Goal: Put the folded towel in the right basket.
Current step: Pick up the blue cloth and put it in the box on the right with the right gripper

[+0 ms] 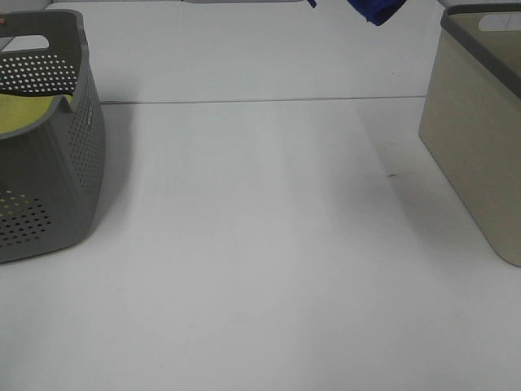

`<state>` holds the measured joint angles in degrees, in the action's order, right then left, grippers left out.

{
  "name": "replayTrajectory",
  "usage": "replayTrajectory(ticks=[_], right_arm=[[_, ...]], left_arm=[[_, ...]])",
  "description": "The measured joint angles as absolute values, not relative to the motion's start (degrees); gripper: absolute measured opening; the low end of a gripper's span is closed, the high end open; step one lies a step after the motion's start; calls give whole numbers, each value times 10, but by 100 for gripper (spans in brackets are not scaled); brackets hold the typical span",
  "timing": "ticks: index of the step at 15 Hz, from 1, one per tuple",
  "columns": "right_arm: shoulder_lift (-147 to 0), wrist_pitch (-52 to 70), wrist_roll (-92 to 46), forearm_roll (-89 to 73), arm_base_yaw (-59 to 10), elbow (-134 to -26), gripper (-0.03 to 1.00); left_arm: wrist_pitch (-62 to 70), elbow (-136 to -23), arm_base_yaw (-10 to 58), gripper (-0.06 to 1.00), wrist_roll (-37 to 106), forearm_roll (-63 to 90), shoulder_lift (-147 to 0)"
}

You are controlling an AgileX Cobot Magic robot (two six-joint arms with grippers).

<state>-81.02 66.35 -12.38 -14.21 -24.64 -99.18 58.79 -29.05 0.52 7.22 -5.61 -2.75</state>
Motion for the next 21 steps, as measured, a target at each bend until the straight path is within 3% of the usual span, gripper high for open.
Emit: replayTrajectory(ticks=[4,11,14,16,21], right_arm=[[-810,675,-123,-162,-217,-993,13],[-811,690,-180,-363,102,-993,13],[-820,690,-180,-369,191,-993,13],[-837,690,-179,-370,223,-993,13],[-910,662,-173,-336,229,-993,13]], left_arm=[[588,-290,5,99,72,-56,-28],[588,-290,5,99,72,-56,-28],[588,-290,5,99,72,-56,-28],[588,-290,5,99,72,-56,-28],[588,-290,5,99,72,-56,-28]])
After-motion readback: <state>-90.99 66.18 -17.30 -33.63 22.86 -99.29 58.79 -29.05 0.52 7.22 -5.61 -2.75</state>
